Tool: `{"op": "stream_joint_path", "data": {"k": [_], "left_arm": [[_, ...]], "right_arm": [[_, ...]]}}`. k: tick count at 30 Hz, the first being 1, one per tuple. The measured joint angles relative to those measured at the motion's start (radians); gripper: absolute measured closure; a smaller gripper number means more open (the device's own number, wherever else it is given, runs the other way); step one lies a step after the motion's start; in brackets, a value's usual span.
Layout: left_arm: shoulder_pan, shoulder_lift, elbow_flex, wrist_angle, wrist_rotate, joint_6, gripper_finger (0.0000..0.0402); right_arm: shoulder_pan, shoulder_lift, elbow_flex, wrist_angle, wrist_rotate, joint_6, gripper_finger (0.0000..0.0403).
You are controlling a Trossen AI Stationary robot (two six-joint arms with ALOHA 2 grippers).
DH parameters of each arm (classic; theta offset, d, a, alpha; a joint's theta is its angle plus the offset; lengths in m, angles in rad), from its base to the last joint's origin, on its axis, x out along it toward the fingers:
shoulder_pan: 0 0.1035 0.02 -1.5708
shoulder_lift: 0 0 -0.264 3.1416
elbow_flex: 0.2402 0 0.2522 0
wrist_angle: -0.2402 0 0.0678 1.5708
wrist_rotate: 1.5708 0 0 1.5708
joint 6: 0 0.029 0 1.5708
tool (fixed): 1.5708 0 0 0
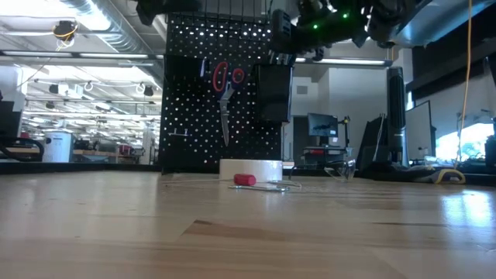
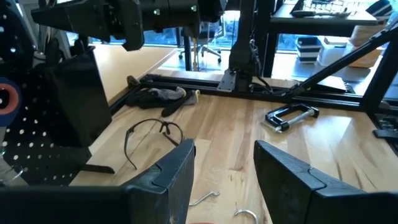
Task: Hang tools onto peg board
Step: Put the silver ratchet wrench into the left black bin on the peg board
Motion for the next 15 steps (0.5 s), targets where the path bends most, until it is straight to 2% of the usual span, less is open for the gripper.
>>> {"op": "stream_joint_path", "data": {"k": [9, 15], "left_arm": [[0.005, 0.002, 0.000, 0.002, 0.000, -0.005, 0.0247], [0.005, 0.002, 0.000, 0.002, 0.000, -0.005, 0.0247]], "right_arm": [[-0.004, 0.021, 0.002, -0.025, 0.015, 0.004, 0.0352], [-0.003, 0.022, 0.002, -0.028, 0.017, 0.001, 0.0304]]}}
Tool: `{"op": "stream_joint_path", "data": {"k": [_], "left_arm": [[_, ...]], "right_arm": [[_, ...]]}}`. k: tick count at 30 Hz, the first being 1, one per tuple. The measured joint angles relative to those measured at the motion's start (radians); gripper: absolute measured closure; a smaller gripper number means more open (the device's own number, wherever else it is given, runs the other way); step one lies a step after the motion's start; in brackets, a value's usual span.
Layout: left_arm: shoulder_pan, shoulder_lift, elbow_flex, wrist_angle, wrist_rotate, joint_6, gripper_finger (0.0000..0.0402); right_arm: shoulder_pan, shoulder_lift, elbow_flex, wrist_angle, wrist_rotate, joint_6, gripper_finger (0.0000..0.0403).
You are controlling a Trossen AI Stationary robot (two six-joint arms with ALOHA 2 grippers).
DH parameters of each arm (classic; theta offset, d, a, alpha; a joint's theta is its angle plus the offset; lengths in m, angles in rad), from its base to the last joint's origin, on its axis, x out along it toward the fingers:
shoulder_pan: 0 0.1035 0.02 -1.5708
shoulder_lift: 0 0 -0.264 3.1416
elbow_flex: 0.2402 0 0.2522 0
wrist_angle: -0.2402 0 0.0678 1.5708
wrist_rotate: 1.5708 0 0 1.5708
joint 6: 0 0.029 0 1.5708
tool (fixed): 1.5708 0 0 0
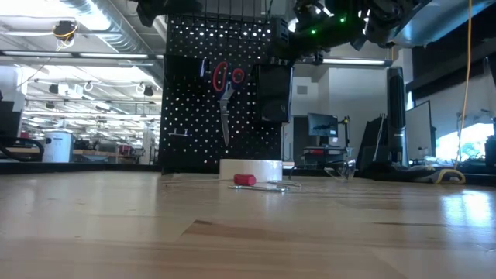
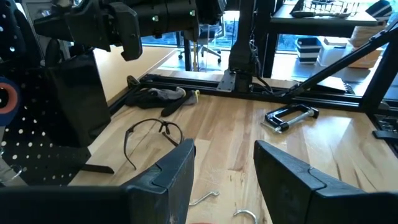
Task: Hang tools onto peg board
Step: Put the silver ratchet wrench into the left black bin on the peg board
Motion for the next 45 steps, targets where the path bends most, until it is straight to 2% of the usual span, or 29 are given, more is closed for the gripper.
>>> {"op": "stream_joint_path", "data": {"k": [6, 10, 16, 23, 26, 30, 33, 36, 37, 42, 45], "left_arm": [[0.000, 0.000, 0.000, 0.000, 0.000, -0.001, 0.0247], [0.000, 0.000, 0.000, 0.000, 0.000, -0.003, 0.0247], [0.000, 0.000, 0.000, 0.000, 0.000, -0.003, 0.0247], [0.000, 0.000, 0.000, 0.000, 0.000, -0.007, 0.0247], [0.000, 0.000, 0.000, 0.000, 0.000, -0.007, 0.0247], [0.000, 0.000, 0.000, 0.000, 0.000, -0.007, 0.0247], [0.000, 0.000, 0.000, 0.000, 0.000, -0.007, 0.0247], [0.000, 0.000, 0.000, 0.000, 0.000, -0.007, 0.0247], [0.000, 0.000, 0.000, 0.000, 0.000, -0.007, 0.0247], [0.000, -0.001, 0.000, 0.000, 0.000, -0.004, 0.0247], [0.000, -0.001, 0.000, 0.000, 0.000, -0.004, 0.0247]], "right_arm": [[0.020, -0.009, -0.002, -0.008, 0.019, -0.028, 0.0231], [0.045, -0.042, -0.005, -0.014, 0.053, -0.069, 0.0201], [0.093, -0.122, -0.005, -0.009, 0.123, -0.166, 0.0188], [0.159, -0.221, -0.004, -0.013, 0.124, -0.191, 0.0188], [0.205, -0.279, -0.004, -0.079, 0.127, -0.214, 0.0190], [0.232, -0.321, -0.003, -0.167, 0.148, -0.214, 0.0233], [0.231, -0.319, -0.004, -0.195, 0.125, -0.214, 0.0300], [0.200, -0.294, -0.027, -0.176, 0.054, -0.213, 0.0376], [0.188, -0.282, -0.039, -0.161, 0.038, -0.213, 0.0388], [0.119, -0.231, -0.091, -0.028, 0.026, -0.183, 0.0381], [0.085, -0.208, -0.095, 0.002, -0.023, -0.172, 0.0394]]}}
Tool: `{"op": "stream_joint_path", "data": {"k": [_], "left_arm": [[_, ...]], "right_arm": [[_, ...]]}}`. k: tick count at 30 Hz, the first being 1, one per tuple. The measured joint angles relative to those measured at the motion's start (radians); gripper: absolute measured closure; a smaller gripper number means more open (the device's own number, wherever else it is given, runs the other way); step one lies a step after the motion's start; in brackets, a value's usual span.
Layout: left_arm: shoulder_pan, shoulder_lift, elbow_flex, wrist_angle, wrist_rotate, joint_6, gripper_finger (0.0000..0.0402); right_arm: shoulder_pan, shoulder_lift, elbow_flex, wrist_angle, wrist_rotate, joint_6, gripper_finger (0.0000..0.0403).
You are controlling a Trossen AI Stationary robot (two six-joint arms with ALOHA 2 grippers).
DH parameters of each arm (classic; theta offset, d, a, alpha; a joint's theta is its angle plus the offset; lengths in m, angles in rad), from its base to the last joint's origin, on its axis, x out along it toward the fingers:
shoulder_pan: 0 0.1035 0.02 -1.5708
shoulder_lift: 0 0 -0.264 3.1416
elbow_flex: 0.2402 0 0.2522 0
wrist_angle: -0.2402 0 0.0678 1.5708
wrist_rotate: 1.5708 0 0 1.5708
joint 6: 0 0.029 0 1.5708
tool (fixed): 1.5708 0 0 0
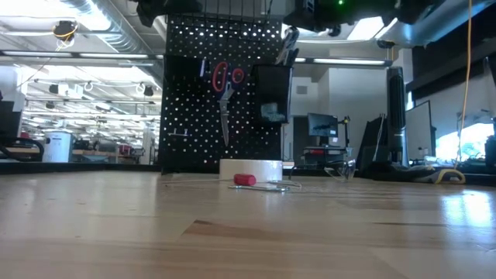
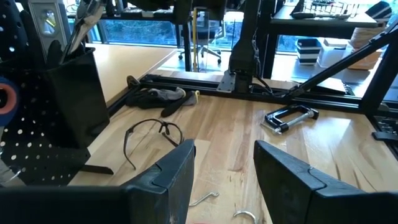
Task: Hang tools onto peg board
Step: Put the silver ratchet wrench into the left black bin on the peg board
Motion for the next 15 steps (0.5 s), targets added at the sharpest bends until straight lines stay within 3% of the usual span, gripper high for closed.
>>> {"op": "stream_joint_path", "data": {"k": [11, 15], "left_arm": [[0.006, 0.000, 0.000, 0.000, 0.000, -0.003, 0.0247], [0.006, 0.000, 0.000, 0.000, 0.000, -0.003, 0.0247]], "right_arm": [[-0.006, 0.029, -0.001, 0.045, -0.030, -0.004, 0.0397], [0.030, -0.014, 0.004, 0.018, 0.015, -0.034, 0.0395]]}}
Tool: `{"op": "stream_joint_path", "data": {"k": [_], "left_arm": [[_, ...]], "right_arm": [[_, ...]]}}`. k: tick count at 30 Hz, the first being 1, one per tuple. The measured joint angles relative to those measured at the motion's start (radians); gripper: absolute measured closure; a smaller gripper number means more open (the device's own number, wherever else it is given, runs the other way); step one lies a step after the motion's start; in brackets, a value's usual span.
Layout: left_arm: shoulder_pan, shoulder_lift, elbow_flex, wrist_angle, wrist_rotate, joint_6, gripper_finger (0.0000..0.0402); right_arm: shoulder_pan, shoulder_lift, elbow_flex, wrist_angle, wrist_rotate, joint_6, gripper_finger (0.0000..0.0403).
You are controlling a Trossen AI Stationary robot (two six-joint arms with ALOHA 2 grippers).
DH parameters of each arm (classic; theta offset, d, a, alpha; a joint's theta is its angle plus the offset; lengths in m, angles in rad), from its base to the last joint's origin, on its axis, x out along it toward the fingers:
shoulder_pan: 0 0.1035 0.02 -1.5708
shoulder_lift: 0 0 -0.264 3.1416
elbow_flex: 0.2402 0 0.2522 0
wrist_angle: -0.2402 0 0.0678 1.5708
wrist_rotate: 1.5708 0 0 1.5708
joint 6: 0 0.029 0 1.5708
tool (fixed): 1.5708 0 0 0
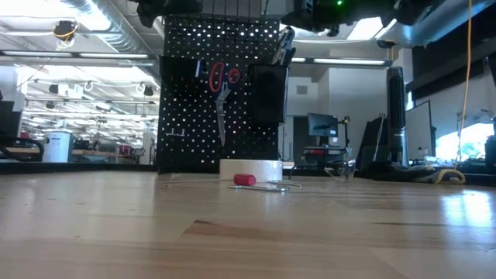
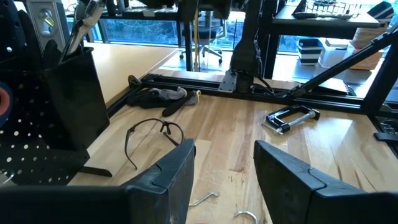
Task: Hang tools onto peg board
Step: Put the silver ratchet wrench into the left black bin on the peg board, then hang the white masking tape on the pegboard hook
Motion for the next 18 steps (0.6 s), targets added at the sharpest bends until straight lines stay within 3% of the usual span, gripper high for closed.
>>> {"op": "stream_joint_path", "data": {"k": [4, 9, 18], "left_arm": [[0.000, 0.000, 0.000, 0.000, 0.000, 0.000, 0.0247], [0.000, 0.000, 0.000, -0.005, 0.000, -0.001, 0.0247], [0.002, 0.007, 0.000, -0.070, 0.016, -0.065, 0.0247]], "right_arm": [[0.068, -0.072, 0.032, -0.003, 0.057, -0.064, 0.0390], [0.198, -0.164, 0.058, -0.211, 0.077, -0.074, 0.0391], [0.444, -0.189, 0.062, -0.722, 0.070, 0.184, 0.0391]]}}
